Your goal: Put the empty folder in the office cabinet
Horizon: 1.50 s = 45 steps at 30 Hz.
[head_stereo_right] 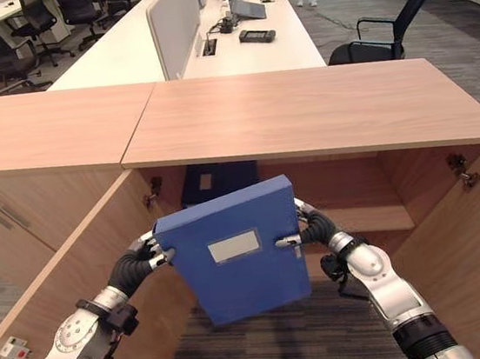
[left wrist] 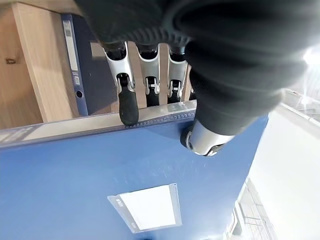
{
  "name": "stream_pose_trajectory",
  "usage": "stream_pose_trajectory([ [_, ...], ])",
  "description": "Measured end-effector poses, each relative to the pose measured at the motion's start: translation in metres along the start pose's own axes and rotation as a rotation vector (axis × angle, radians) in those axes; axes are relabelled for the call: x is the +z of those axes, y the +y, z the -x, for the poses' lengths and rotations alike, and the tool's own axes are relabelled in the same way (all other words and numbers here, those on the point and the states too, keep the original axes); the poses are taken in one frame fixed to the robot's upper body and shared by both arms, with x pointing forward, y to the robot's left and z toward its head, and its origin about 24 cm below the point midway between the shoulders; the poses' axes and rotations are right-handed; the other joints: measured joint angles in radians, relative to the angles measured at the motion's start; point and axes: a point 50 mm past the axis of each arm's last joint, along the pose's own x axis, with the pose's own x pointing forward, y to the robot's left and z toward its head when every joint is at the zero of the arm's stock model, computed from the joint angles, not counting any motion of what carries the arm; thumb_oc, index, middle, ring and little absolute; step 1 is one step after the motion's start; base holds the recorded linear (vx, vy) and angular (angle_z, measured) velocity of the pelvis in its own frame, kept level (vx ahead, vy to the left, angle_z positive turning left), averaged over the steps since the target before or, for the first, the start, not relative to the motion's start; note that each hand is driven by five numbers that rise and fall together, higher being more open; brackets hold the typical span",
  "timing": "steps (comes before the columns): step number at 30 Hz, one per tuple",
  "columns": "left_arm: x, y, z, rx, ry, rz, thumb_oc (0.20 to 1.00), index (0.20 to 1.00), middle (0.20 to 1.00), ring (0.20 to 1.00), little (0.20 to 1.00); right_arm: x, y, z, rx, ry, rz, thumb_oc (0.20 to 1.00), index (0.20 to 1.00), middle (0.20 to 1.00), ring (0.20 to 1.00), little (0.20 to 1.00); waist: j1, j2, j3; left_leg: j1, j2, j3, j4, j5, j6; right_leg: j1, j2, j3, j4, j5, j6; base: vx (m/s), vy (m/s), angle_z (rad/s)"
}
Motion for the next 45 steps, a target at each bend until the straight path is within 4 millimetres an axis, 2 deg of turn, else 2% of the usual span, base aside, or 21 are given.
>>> stream_pose_trajectory([
  [4,0.005,-0.003,-0.006,-0.037,-0.007,-0.023,0.2,0.2,0.2,0.2,0.2,0.004,0.007,-0.009,0.038,-0.012,0.006,1.0,1.0,1.0,1.0,1.0,0.007,0.0,0.0,0.001,0.0,0.0,0.0,0.0,0.0,0.001,0.0,0.0,0.0,0.0,0.0,0.0,0.0,0.0],
  [8,0.007,-0.002,-0.007,-0.036,-0.022,-0.028,0.2,0.2,0.2,0.2,0.2,-0.001,0.016,-0.013,0.071,-0.002,-0.132,1.0,1.0,1.0,1.0,1.0,0.014,-0.002,-0.002,0.002,0.0,0.0,0.0,0.0,0.0,0.002,0.0,0.0,0.0,0.0,0.0,0.0,0.0,0.0],
  [14,0.006,-0.002,-0.009,-0.036,-0.016,-0.031,0.2,0.2,0.2,0.2,0.2,-0.032,0.048,-0.013,0.19,0.136,-0.345,1.0,1.0,1.0,1.0,1.0,0.017,-0.01,-0.008,0.003,0.0,0.0,0.0,0.001,-0.001,0.003,0.0,0.0,0.0,0.0,0.0,0.0,0.0,0.0],
  [15,0.005,0.0,-0.009,-0.031,-0.012,-0.03,0.2,0.2,0.2,0.2,0.2,-0.034,0.051,-0.013,0.197,0.14,-0.362,0.868,0.868,0.868,0.868,0.868,0.015,-0.01,-0.009,0.003,-0.001,0.001,0.0,0.001,-0.001,0.003,-0.001,0.0,0.0,0.0,0.0,0.0,0.0,0.0],
  [16,0.004,0.0,-0.011,-0.031,-0.011,-0.031,0.2,0.2,0.2,0.2,0.2,-0.037,0.054,-0.012,0.198,0.15,-0.395,0.583,0.583,0.583,0.583,0.583,0.015,-0.012,-0.012,0.003,-0.001,0.001,0.0,0.001,-0.001,0.003,-0.001,0.0,0.0,0.0,0.0,0.0,0.0,0.0],
  [17,0.003,0.001,-0.012,-0.029,-0.003,-0.038,0.2,0.2,0.2,0.2,0.2,-0.042,0.059,-0.011,0.204,0.168,-0.431,0.2,0.2,0.2,0.2,0.2,0.015,-0.015,-0.019,0.003,-0.001,0.0,0.0,0.001,-0.001,0.002,0.0,0.0,0.0,0.0,0.0,0.0,0.0,0.0],
  [25,0.003,0.004,-0.012,-0.017,0.007,-0.065,0.2,0.2,0.2,0.2,0.2,-0.051,0.078,0.0,0.232,0.173,-0.63,0.2,0.2,0.2,0.2,0.2,0.014,-0.021,-0.025,0.003,-0.002,0.001,0.0,0.001,-0.001,0.003,-0.002,-0.001,0.0,0.001,0.001,0.0,0.0,0.0],
  [30,-0.002,0.0,-0.014,-0.022,0.024,-0.053,0.2,0.2,0.2,0.2,0.2,-0.065,0.101,0.009,0.169,0.201,-0.88,0.2,0.2,0.2,0.2,0.2,0.012,-0.023,-0.034,0.003,-0.003,0.002,0.0,0.001,-0.001,0.002,-0.003,0.0,0.0,0.001,0.002,0.0,0.0,0.0],
  [31,-0.005,0.0,-0.014,-0.02,0.035,-0.048,0.225,0.225,0.225,0.225,0.225,-0.067,0.104,0.012,0.162,0.211,-0.905,0.2,0.2,0.2,0.2,0.2,0.013,-0.022,-0.039,0.003,-0.003,0.001,0.0,0.001,-0.001,0.002,-0.003,0.0,0.0,0.001,0.002,0.0,0.0,0.0],
  [32,-0.007,0.0,-0.014,-0.02,0.044,-0.047,0.291,0.291,0.291,0.291,0.291,-0.069,0.108,0.015,0.161,0.227,-0.922,0.2,0.2,0.2,0.2,0.2,0.013,-0.023,-0.041,0.003,-0.003,0.002,0.0,0.001,-0.001,0.002,-0.003,0.0,0.0,0.001,0.002,0.0,0.0,0.0],
  [33,-0.009,-0.001,-0.015,-0.022,0.051,-0.038,1.0,1.0,1.0,1.0,1.0,-0.072,0.11,0.018,0.154,0.236,-0.945,0.2,0.2,0.2,0.2,0.2,0.009,-0.023,-0.041,0.002,-0.003,0.002,0.0,0.001,-0.002,0.001,-0.003,0.0,0.0,0.001,0.002,0.03,-0.012,0.0],
  [35,-0.019,-0.008,-0.016,-0.029,0.058,0.104,1.0,1.0,1.0,1.0,1.0,-0.079,0.126,0.034,0.139,0.268,-1.112,0.2,0.2,0.2,0.2,0.2,0.009,-0.018,-0.05,0.002,-0.002,0.001,0.0,0.001,-0.002,0.001,-0.002,-0.001,0.0,0.0,0.0,0.04,-0.015,0.02],
  [37,-0.024,-0.018,-0.022,-0.038,0.05,0.198,1.0,1.0,1.0,1.0,1.0,-0.078,0.144,0.033,0.102,0.28,-1.244,0.2,0.2,0.2,0.2,0.2,0.005,-0.014,-0.048,0.0,-0.002,0.001,0.0,0.001,-0.002,-0.001,-0.002,0.0,0.0,0.0,0.0,0.03,-0.011,0.0],
  [41,-0.018,-0.017,-0.032,-0.034,0.045,0.23,1.0,1.0,1.0,1.0,1.0,-0.083,0.149,0.03,-0.02,0.288,-1.393,0.2,0.2,0.2,0.2,0.2,-0.007,0.001,-0.051,-0.002,-0.001,-0.005,-0.001,0.003,-0.005,0.001,-0.003,-0.005,0.0,0.001,0.001,0.02,-0.012,0.04],
  [42,-0.028,-0.016,-0.029,-0.001,0.084,0.263,1.0,1.0,1.0,1.0,1.0,-0.092,0.151,0.027,-0.107,0.33,-1.449,0.2,0.2,0.2,0.2,0.2,-0.01,-0.002,-0.057,-0.004,-0.001,-0.007,-0.002,0.003,-0.005,0.008,-0.002,-0.008,0.0,0.0,0.0,0.01,-0.013,0.06],
  [43,-0.033,-0.013,-0.029,0.02,0.106,0.278,1.0,1.0,1.0,1.0,1.0,-0.092,0.15,0.028,-0.116,0.341,-1.441,0.2,0.2,0.2,0.2,0.2,-0.013,0.004,-0.057,-0.007,-0.001,-0.009,-0.002,0.002,-0.005,0.003,-0.003,-0.009,0.0,-0.001,-0.001,0.01,-0.022,0.06],
  [45,-0.046,-0.008,-0.015,0.059,0.181,0.275,1.0,1.0,1.0,1.0,1.0,-0.096,0.152,0.032,-0.154,0.357,-1.45,0.2,0.2,0.2,0.2,0.2,-0.016,0.008,-0.057,-0.014,0.0,-0.014,0.0,0.005,-0.007,-0.005,-0.003,-0.014,0.0,-0.001,-0.001,0.01,-0.02,0.09],
])
